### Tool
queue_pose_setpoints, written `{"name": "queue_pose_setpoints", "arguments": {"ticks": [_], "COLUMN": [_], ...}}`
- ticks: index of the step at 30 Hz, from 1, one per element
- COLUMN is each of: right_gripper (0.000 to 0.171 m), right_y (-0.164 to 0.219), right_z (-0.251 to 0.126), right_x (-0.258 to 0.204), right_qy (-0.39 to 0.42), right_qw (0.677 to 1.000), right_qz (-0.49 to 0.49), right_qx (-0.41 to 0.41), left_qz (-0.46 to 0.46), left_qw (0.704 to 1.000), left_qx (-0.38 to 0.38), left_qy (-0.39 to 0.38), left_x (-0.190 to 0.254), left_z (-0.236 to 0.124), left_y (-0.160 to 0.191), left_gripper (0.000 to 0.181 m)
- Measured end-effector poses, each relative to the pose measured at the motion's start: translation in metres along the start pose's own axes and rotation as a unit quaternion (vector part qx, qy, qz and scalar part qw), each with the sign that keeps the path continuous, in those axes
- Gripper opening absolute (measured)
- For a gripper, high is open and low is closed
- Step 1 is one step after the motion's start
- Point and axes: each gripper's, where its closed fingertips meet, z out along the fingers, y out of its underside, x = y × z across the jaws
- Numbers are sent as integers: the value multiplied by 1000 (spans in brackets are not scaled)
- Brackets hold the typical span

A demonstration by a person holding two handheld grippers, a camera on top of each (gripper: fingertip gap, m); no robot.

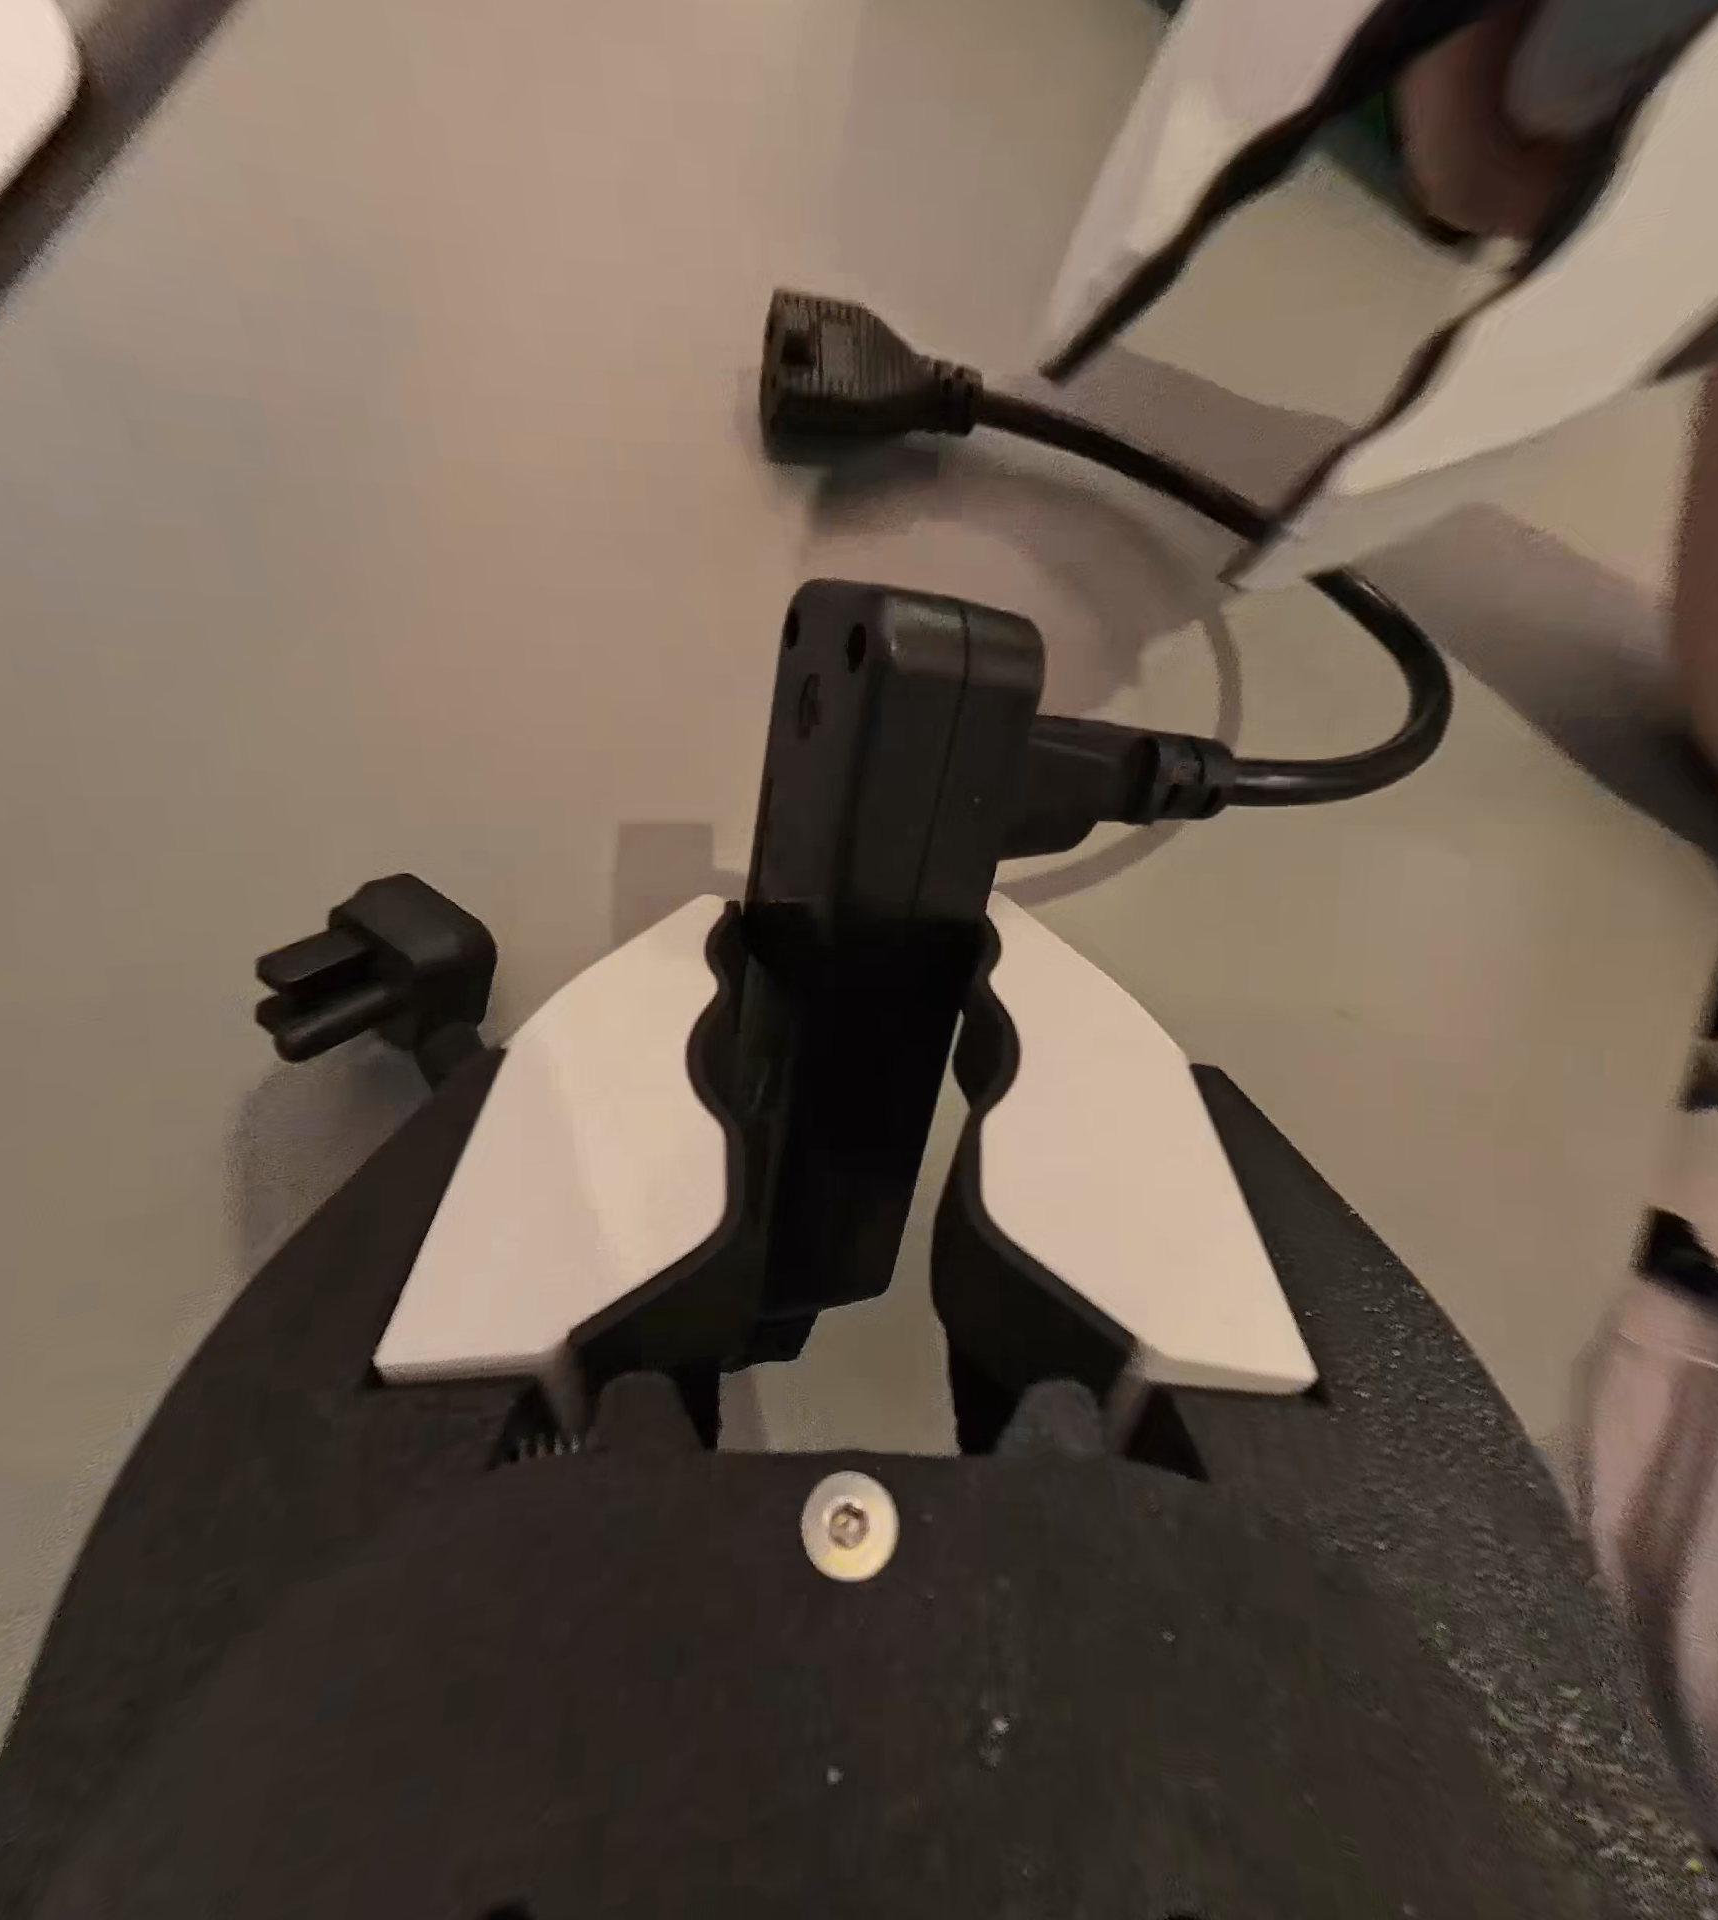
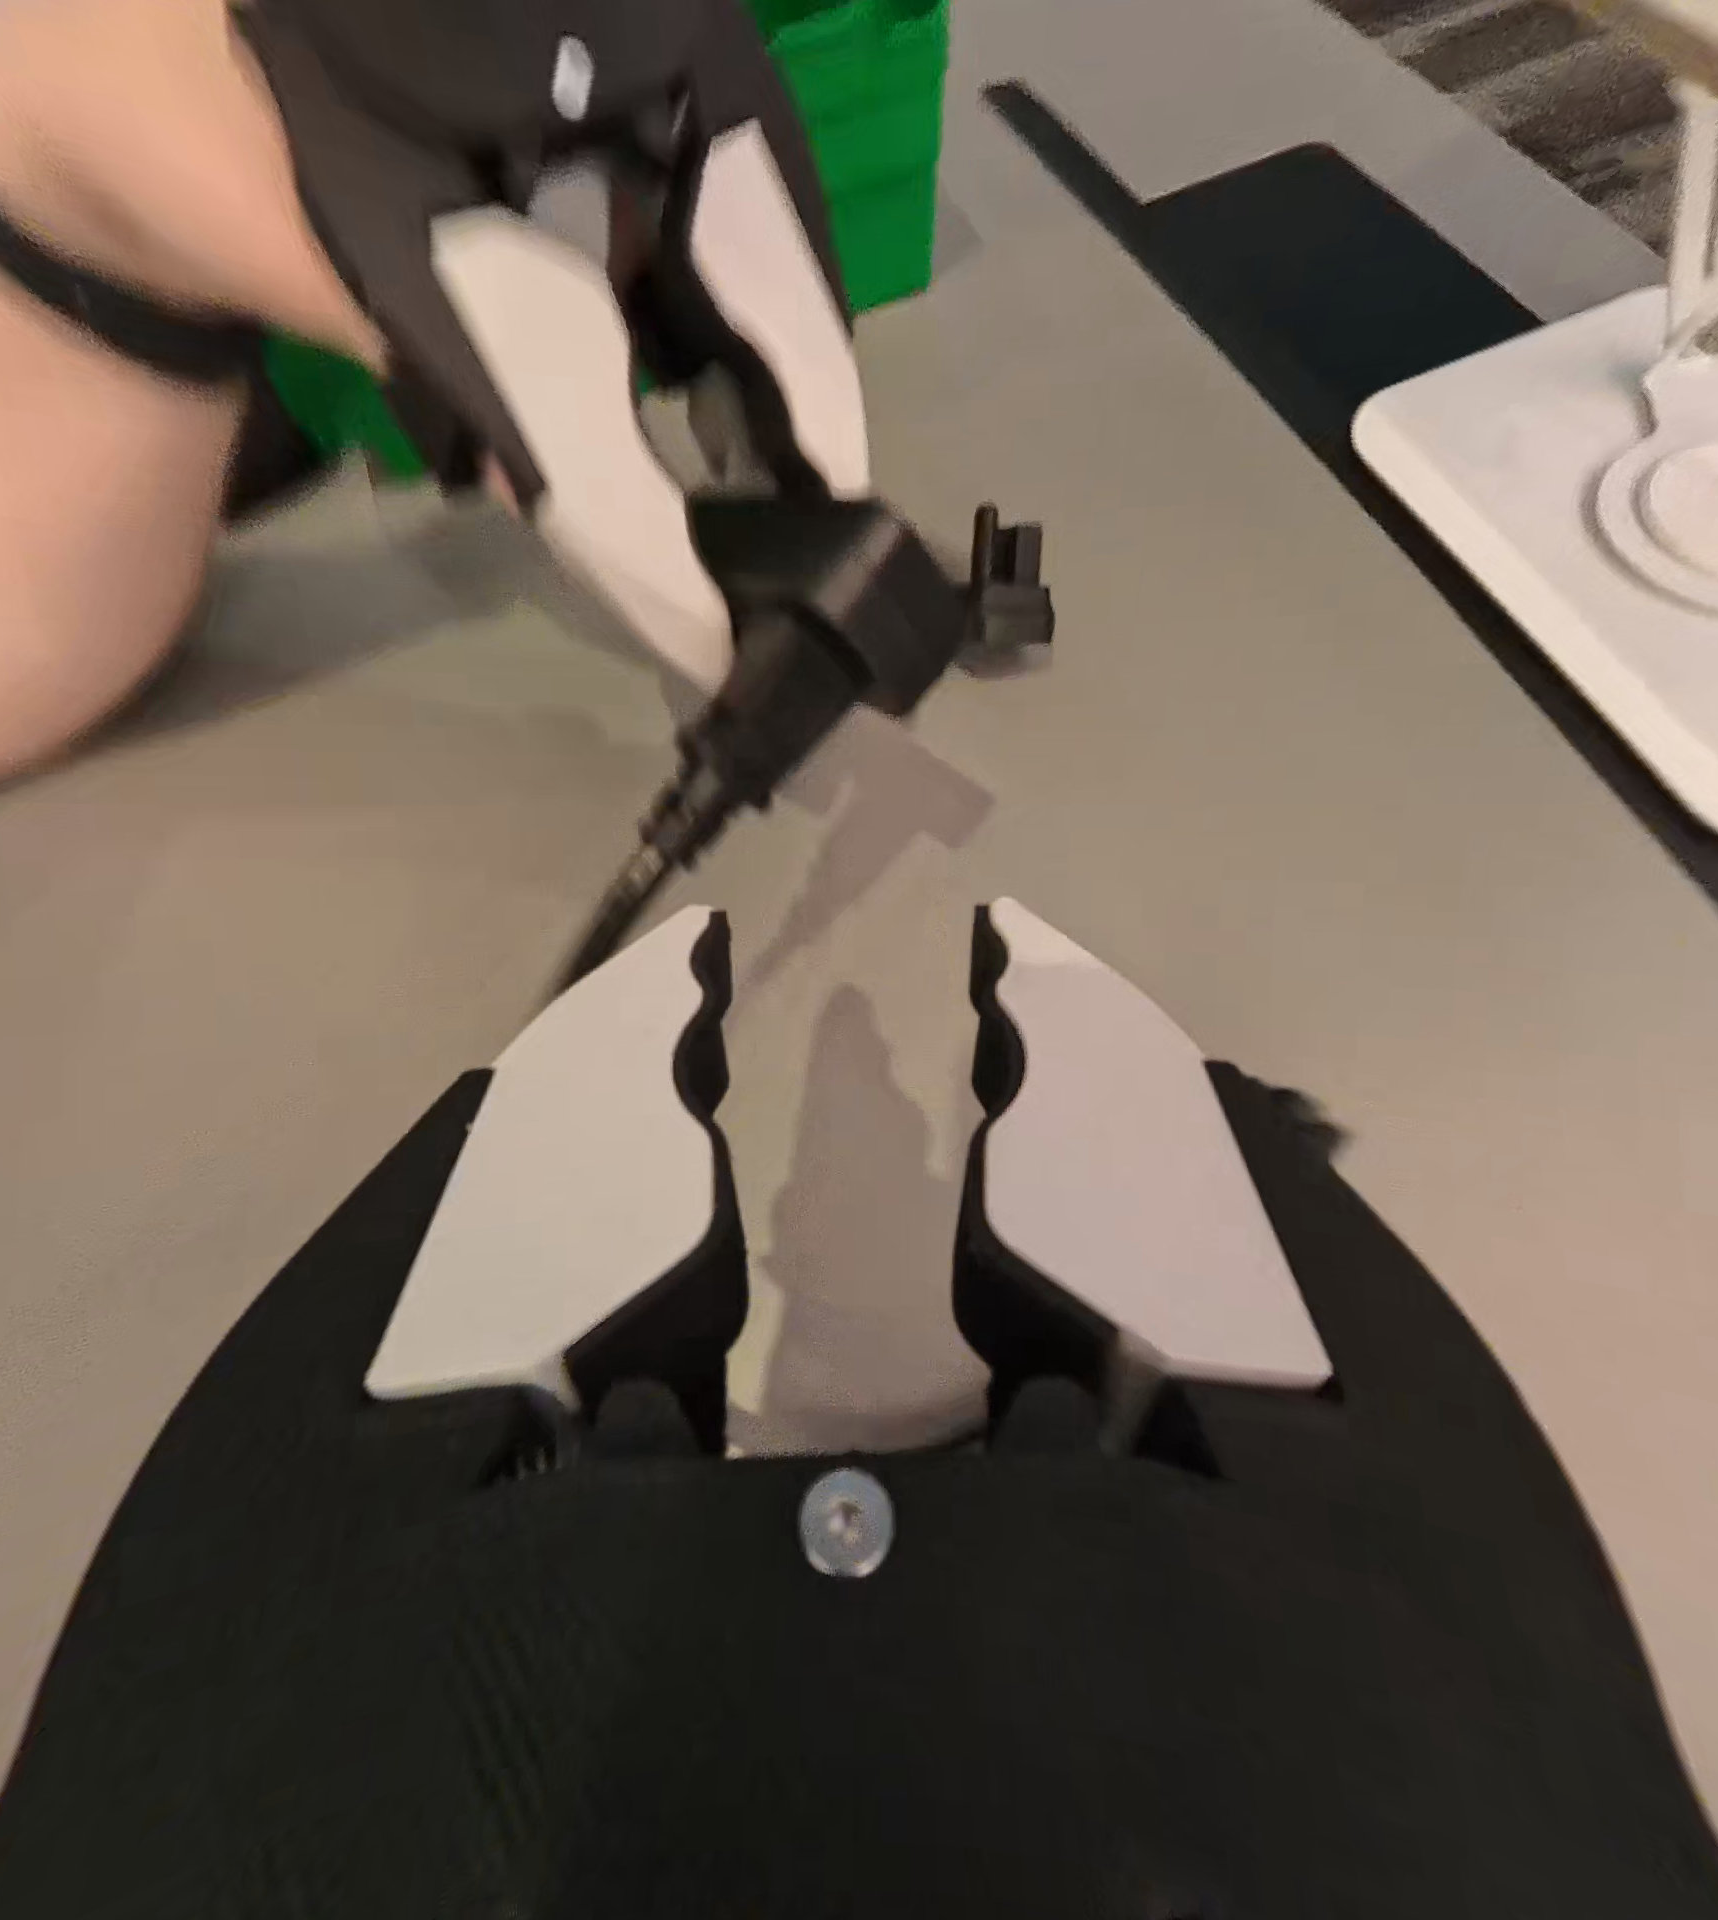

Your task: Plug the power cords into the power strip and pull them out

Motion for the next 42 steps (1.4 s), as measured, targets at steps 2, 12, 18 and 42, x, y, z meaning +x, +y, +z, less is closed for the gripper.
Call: {"name": "queue_pose_setpoints", "arguments": {"ticks": [2, 12, 18, 42], "right_gripper": [47, 69, 29, 28], "right_y": [6, -91, -81, 35], "right_z": [-2, -8, -3, 38], "right_x": [9, -107, -91, 36], "right_qy": [51, 50, 89, -66], "right_qw": [995, 916, 928, 980], "right_qz": [-89, -358, -343, 143], "right_qx": [3, 173, 115, 120], "left_qz": [-18, -59, -72, 147], "left_qw": [998, 953, 923, 986], "left_qx": [4, 28, 58, 51], "left_qy": [54, 296, 374, -62], "left_x": [13, 90, 86, -17], "left_z": [-10, -52, -39, 90], "left_y": [0, -7, -26, -22], "left_gripper": [39, 37, 36, 46]}}
